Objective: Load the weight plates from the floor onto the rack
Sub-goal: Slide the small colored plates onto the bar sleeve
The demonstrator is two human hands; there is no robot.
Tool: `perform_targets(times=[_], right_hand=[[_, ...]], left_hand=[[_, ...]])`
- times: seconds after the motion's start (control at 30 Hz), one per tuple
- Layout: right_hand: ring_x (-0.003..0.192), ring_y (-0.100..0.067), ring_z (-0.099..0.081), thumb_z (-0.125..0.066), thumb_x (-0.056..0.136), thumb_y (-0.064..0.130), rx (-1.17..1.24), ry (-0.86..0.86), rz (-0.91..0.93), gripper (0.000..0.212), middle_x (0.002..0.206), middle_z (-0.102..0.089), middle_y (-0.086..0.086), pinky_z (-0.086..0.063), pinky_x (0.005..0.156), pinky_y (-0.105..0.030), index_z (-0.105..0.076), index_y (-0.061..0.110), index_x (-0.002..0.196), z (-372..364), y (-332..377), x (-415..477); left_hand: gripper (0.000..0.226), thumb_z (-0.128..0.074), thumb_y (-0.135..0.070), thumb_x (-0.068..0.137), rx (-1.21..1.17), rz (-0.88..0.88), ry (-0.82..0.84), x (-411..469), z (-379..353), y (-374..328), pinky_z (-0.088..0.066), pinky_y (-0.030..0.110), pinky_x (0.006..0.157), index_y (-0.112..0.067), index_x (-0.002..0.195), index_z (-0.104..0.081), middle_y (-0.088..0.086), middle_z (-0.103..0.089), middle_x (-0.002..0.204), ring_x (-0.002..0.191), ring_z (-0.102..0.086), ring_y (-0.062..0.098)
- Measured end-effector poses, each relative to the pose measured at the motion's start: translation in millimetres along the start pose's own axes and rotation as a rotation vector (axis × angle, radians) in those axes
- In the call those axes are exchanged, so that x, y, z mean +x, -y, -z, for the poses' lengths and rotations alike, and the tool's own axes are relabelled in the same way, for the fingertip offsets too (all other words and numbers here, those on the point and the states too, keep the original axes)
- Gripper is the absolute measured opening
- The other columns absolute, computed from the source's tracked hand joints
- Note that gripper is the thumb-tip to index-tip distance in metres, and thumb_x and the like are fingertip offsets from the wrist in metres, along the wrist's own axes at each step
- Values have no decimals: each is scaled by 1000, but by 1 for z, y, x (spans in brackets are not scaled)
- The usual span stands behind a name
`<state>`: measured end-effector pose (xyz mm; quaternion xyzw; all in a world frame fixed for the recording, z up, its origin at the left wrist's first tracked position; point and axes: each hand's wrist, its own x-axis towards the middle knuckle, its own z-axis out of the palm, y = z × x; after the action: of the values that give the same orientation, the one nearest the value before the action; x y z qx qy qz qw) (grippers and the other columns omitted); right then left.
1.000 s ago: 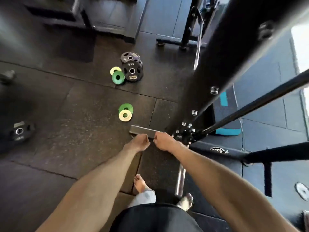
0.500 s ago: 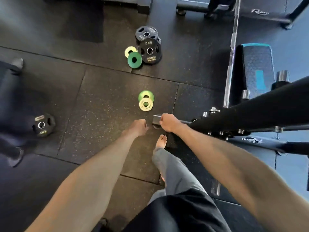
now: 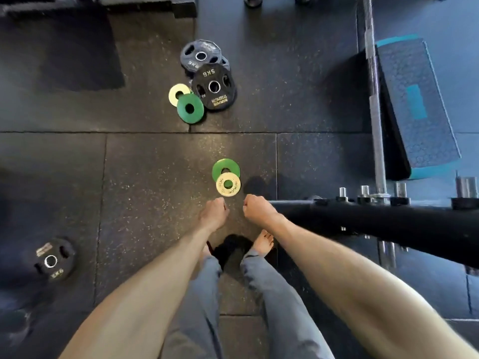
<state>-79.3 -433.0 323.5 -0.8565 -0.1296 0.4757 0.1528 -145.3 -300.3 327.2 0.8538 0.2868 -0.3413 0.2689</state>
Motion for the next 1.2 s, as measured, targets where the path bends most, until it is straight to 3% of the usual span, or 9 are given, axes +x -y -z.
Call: perform_targets(times=[0.2,0.33,0.47,0.73,0.87,1.07,1.2], right_hand=[[100,-38,-65,-46,93,14,110,-123,-129,23,110,-69,-18,-52,83,-40,-59,6,112,-42,2,115],[105,-37,-64,-49,93,15,152,-203,-213,26,113,-66,-16,-50,85,-42,-53,7,117,-89,-11,209],[114,-36,-57,-48,94,12,169,-286,-288,31,122,-56,-16,-48,90,-43,-48,8,124,-144,-32,302],[119,-30,-47,-75,80,31,86,-415,-392,63,127,-44,-14,-55,82,-42,-41,13,130,-221,-80,424],[119,-29,-49,-82,74,41,107,-454,-398,76,126,-48,-12,-54,85,-45,-40,11,129,-235,-90,449],[116,-33,-54,-74,85,29,346,-309,-382,53,124,-55,-15,-48,89,-42,-44,5,122,-222,-95,448],[94,-36,-63,-57,85,14,367,-303,-356,23,105,-64,-15,-45,69,-39,-40,11,101,-219,-93,420]], left_hand=[[20,-55,-19,94,123,-68,1,135,-8,39,-45,36,74,-10,111,-59,15,-68,109,98,-64,34],[22,-50,-19,95,237,-183,-11,245,-34,63,-52,42,80,-11,116,-51,15,-66,110,97,-64,34],[34,-49,-19,95,331,-262,-20,346,-75,73,-49,46,91,-9,128,-45,17,-57,122,110,-57,35],[59,-58,-10,88,622,-406,-157,476,-159,87,-39,50,103,-11,142,-33,21,-39,140,129,-41,37],[67,-67,-13,80,721,-486,-200,506,-172,93,-45,46,94,-11,137,-32,22,-35,139,124,-39,36],[55,-70,-6,80,836,-578,-197,514,-161,79,-51,44,79,-8,125,-38,19,-41,129,113,-45,34],[64,-83,-17,71,854,-500,-146,504,-153,78,-52,47,78,-9,121,-43,18,-42,126,111,-46,34]])
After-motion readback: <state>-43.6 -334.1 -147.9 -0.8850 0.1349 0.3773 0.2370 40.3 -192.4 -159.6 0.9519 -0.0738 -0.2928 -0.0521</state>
